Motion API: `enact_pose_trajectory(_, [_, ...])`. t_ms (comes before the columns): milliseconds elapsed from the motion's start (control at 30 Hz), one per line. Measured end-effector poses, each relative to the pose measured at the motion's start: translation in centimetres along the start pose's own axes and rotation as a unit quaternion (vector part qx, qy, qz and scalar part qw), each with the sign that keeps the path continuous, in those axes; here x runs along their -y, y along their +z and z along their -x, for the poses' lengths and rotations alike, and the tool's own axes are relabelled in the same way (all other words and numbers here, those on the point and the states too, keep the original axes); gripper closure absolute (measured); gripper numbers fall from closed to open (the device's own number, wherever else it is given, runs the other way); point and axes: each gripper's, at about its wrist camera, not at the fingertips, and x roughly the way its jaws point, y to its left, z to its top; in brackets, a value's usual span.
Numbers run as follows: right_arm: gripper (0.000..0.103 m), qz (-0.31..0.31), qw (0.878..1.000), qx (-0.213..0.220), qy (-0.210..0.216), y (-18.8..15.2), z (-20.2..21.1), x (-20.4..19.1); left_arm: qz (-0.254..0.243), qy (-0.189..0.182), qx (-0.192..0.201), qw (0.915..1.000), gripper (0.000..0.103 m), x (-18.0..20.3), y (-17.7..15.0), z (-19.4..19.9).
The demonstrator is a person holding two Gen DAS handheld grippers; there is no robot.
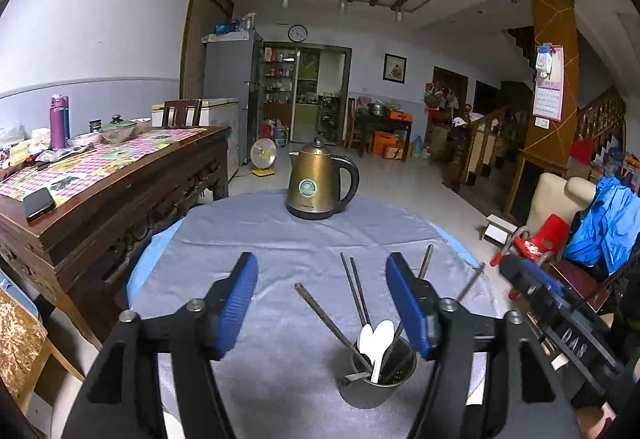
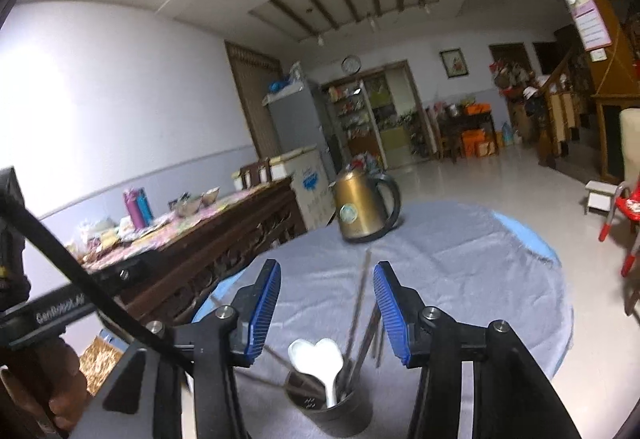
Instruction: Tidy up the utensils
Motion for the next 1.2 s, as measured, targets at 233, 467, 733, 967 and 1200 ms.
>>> enact_pose_trajectory(233, [0.051, -0.026, 0.999, -0.005, -0.030, 0.6, 0.7, 2.2, -0.021, 0.015, -0.027, 0.9993, 0.023, 0.4, -1.0, 0.5])
enact_pose_trajectory(467, [0.042, -0.041, 0.998, -0.015, -0.054, 1.7, 3.5, 3.1, -0.066, 0.039, -0.035, 0.9964, 0.014, 2.1, -1.3, 2.6])
enact_pose_trajectory(733, [0.038, -0.036, 0.996, -0.019, -0.082, 2.0, 7.8, 3.6, -0.096, 0.068, -0.017, 0.9929, 0.009, 3.5, -0.9, 5.4])
enact_pose_trajectory(967, [0.036, -0.039, 0.994, -0.016, -0.098, 2.2, 10.6, 4.5, -0.105, 0.085, 0.006, 0.9908, 0.003, 3.9, -0.3, 7.2])
enact_pose_trajectory(1200, [0.035, -0.039, 0.995, -0.025, -0.093, 2.2, 10.8, 4.1, -0.110, 0.095, -0.004, 0.9893, 0.003, 4.2, -0.4, 7.4])
